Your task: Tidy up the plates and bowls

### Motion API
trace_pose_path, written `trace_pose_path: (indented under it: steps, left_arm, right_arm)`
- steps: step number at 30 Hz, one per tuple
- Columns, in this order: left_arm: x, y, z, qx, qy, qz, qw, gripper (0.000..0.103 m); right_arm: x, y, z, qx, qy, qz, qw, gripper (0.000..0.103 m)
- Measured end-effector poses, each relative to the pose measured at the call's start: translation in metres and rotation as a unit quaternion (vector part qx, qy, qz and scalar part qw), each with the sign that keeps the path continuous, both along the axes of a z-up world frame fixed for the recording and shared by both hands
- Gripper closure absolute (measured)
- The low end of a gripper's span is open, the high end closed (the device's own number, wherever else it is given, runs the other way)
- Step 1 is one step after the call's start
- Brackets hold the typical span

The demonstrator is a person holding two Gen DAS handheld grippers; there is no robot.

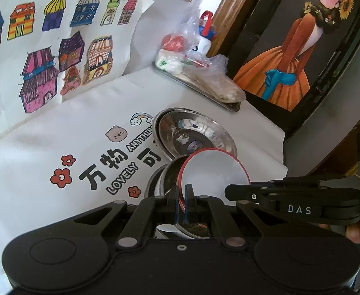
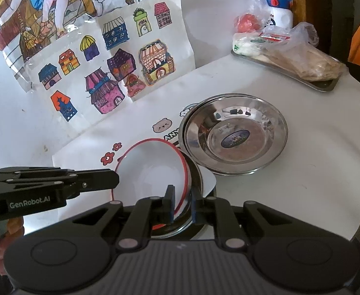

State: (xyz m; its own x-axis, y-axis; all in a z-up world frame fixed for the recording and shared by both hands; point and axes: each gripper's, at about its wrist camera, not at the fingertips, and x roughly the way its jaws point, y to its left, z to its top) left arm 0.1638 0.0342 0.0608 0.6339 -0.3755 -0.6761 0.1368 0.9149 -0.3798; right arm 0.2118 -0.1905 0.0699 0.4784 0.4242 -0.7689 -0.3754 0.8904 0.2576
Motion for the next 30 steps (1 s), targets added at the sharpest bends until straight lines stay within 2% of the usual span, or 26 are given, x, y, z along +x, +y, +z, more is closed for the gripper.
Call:
trace_pose_path:
  steps: [16, 25, 30]
  left_arm:
    - [0.010, 0.009, -0.007, -0.010, 0.013, -0.011, 0.9998, 0.100]
    - [0.011, -0.004, 0.000, 0.038, 0.007, -0.028, 0.9989, 0.100]
    - [0.013, -0.003, 0.000, 0.050, 0.008, -0.027, 0.9984, 0.100]
  right_arm:
    - [0.010, 0.008, -0.003, -0.014, 0.022, 0.008, 1.000, 0.088]
    - [0.011, 0.020, 0.002, -0.056, 0.030, 0.025, 0.998, 0.087]
    - [0.012, 0.033, -0.003, -0.086, 0.042, 0.041, 0.995, 0.086]
